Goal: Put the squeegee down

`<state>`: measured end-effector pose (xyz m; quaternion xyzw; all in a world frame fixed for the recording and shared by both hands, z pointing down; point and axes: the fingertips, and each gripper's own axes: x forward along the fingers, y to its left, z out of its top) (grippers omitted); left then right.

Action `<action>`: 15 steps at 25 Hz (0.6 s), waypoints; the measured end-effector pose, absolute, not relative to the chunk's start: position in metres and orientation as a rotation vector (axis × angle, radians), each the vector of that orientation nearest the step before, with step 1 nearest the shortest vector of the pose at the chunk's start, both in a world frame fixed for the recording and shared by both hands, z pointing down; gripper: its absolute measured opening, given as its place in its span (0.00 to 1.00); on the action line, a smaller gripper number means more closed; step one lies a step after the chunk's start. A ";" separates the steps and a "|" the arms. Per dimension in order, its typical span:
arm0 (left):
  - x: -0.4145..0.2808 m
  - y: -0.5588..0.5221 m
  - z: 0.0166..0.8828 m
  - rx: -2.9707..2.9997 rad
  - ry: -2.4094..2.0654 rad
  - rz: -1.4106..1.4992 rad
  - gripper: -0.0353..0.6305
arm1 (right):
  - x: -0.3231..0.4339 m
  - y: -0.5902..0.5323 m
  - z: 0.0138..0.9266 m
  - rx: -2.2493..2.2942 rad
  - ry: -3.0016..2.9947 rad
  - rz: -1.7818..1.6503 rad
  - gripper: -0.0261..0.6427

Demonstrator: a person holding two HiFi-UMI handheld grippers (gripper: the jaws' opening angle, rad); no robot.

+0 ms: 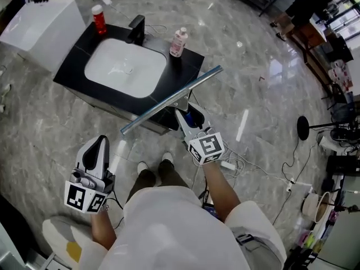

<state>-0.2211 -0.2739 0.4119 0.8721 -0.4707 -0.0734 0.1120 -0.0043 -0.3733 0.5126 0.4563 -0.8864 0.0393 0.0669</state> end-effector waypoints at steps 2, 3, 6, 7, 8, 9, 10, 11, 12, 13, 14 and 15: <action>-0.220 -0.276 0.415 2.544 -1.404 -0.206 0.06 | -0.005 -0.396 0.551 1.317 -2.621 0.129 0.25; -0.220 -0.276 0.417 2.534 -1.414 -0.201 0.06 | -0.005 -0.406 0.571 1.288 -2.598 0.139 0.25; -0.222 -0.277 0.421 2.505 -1.452 -0.186 0.06 | -0.007 -0.434 0.632 1.192 -2.523 0.189 0.25; -0.223 -0.277 0.422 2.494 -1.467 -0.180 0.06 | -0.007 -0.442 0.652 1.161 -2.495 0.215 0.25; -0.224 -0.277 0.424 2.482 -1.482 -0.172 0.06 | -0.007 -0.450 0.672 1.134 -2.465 0.248 0.25; -0.225 -0.277 0.426 2.470 -1.495 -0.164 0.06 | -0.006 -0.457 0.691 1.113 -2.434 0.286 0.25; -0.226 -0.276 0.428 2.458 -1.508 -0.157 0.06 | -0.005 -0.463 0.708 1.098 -2.405 0.326 0.25; -0.227 -0.277 0.430 2.448 -1.521 -0.151 0.06 | -0.003 -0.469 0.723 1.087 -2.380 0.364 0.25; -0.228 -0.278 0.431 2.438 -1.534 -0.146 0.06 | -0.003 -0.474 0.735 1.078 -2.357 0.396 0.25; -0.229 -0.278 0.431 2.431 -1.544 -0.142 0.06 | -0.002 -0.479 0.746 1.069 -2.335 0.421 0.25; -0.229 -0.279 0.432 2.425 -1.553 -0.138 0.06 | -0.002 -0.482 0.755 1.059 -2.312 0.438 0.25; -0.228 -0.280 0.432 2.422 -1.560 -0.135 0.06 | -0.002 -0.485 0.764 1.050 -2.290 0.451 0.25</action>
